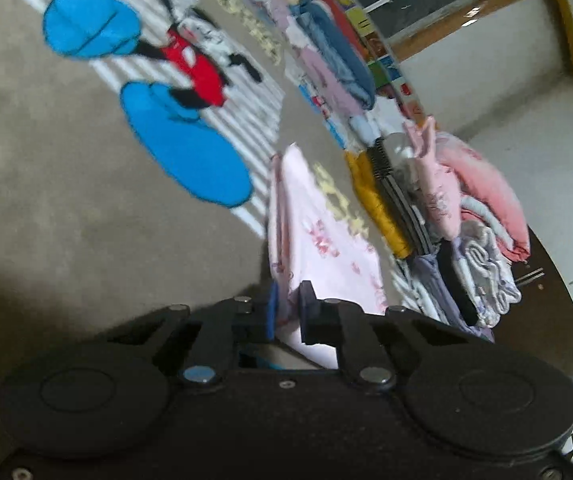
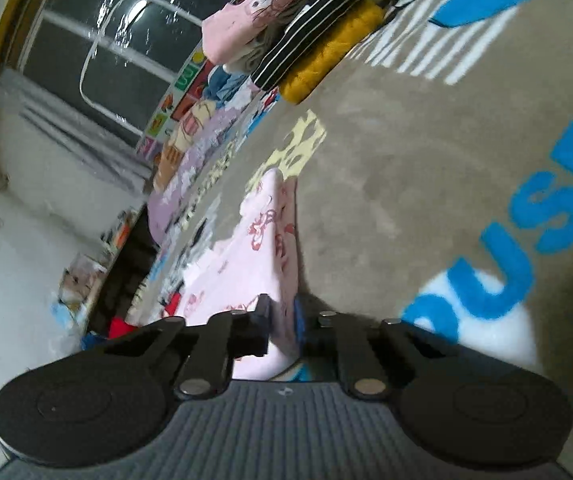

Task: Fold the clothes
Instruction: 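Close both grippers on the folded garment's edge, then lift the folded garment with both grippers and carry it to the clothes pile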

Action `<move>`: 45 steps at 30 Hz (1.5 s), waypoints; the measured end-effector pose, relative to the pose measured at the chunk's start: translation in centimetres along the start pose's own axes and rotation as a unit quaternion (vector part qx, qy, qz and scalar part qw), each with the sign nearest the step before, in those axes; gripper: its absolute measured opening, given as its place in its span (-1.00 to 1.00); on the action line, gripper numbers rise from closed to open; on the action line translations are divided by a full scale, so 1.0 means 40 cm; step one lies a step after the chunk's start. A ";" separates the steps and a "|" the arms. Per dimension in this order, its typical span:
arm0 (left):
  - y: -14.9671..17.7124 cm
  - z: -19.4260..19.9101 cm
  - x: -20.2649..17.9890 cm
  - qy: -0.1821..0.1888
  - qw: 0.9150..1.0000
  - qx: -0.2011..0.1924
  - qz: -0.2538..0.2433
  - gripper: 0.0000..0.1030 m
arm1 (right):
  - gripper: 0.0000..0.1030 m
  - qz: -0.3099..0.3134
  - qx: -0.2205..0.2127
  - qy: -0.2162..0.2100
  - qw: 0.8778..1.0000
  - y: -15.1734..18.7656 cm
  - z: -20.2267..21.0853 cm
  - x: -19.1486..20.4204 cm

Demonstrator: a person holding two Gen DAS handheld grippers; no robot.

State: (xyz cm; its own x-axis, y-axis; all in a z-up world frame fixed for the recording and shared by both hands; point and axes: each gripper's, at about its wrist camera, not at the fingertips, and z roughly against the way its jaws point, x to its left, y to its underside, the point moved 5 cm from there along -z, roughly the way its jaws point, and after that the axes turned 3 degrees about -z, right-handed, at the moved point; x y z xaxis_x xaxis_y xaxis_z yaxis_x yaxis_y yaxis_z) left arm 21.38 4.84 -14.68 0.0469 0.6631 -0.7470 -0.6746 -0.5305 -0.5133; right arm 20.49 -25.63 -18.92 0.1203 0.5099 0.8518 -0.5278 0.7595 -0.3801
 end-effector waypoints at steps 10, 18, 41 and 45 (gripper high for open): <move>0.089 0.132 0.012 -0.005 1.000 0.026 0.016 -0.85 | -0.79 -0.025 0.026 -0.021 0.999 0.087 0.105 -0.020; 0.174 0.243 0.036 -0.014 0.998 0.059 0.005 -0.80 | -0.70 0.003 0.069 -0.017 0.997 0.168 0.237 -0.030; 0.058 0.062 0.007 0.023 0.997 0.042 -0.063 -0.15 | -0.06 0.103 0.033 -0.037 0.993 0.112 0.097 0.027; 0.048 0.027 0.012 0.034 0.997 0.048 -0.055 -0.37 | -0.24 0.101 0.029 -0.036 0.994 0.102 0.068 0.027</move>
State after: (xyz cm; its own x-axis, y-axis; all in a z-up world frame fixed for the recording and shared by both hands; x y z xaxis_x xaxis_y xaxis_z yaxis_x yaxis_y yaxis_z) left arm 19.30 4.71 -15.56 0.1718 0.6753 -0.7173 -0.7304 -0.4013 -0.5527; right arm 16.17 -23.07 -18.56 -0.0534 0.6176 0.7847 -0.5825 0.6190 -0.5269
